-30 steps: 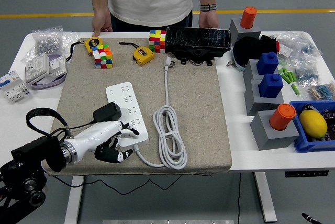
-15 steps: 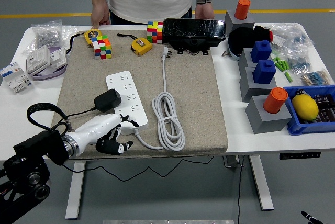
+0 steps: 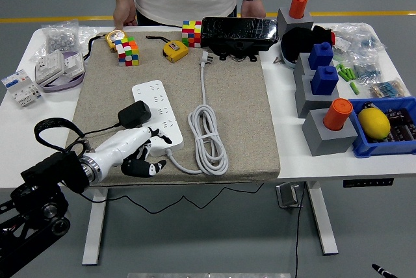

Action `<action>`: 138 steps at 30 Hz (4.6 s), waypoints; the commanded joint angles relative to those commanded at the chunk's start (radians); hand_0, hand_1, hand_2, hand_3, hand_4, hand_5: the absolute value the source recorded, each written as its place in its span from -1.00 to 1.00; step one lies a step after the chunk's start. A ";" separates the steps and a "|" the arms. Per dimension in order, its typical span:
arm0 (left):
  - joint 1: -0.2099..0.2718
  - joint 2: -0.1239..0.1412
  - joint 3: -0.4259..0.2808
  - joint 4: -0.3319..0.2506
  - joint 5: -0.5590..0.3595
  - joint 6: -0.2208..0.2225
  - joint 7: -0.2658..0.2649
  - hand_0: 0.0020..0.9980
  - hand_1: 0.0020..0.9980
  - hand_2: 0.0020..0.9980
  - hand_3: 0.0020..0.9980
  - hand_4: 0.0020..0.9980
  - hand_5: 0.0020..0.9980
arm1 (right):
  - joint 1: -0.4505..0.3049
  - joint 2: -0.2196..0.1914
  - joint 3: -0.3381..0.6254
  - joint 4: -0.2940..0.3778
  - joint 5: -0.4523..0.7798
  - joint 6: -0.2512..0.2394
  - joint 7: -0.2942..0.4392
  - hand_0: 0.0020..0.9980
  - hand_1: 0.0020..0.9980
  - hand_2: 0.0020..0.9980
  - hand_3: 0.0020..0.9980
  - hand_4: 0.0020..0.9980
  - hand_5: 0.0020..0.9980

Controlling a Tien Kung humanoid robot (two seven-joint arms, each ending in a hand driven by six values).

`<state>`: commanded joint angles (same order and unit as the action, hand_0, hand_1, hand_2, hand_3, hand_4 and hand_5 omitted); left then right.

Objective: Put the plug near the board,insert it into the board,press the button,pull the plug out

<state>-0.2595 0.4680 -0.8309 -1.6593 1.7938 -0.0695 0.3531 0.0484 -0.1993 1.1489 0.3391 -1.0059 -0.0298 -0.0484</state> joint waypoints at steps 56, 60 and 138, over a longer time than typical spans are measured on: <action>-0.089 -0.074 0.030 0.189 -0.009 -0.030 0.037 -0.86 -0.88 -0.78 0.53 0.27 -0.58 | -0.003 0.000 0.002 0.000 0.001 0.001 -0.001 0.32 0.33 0.33 0.16 1.00 0.11; -0.076 -0.069 0.001 0.152 -0.075 0.012 -0.024 -0.85 -0.88 -0.78 0.42 0.27 -0.59 | -0.004 0.001 0.004 0.001 0.000 0.000 0.000 0.32 0.33 0.33 0.16 1.00 0.11; -0.065 -0.067 0.014 0.161 -0.064 -0.039 0.089 -0.85 -0.89 -0.78 0.63 0.37 -0.51 | 0.003 -0.008 -0.008 0.001 -0.002 0.001 0.000 0.32 0.33 0.33 0.16 1.00 0.11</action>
<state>-0.3241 0.4007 -0.8169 -1.4983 1.7294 -0.1085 0.4425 0.0513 -0.2069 1.1411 0.3399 -1.0076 -0.0285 -0.0488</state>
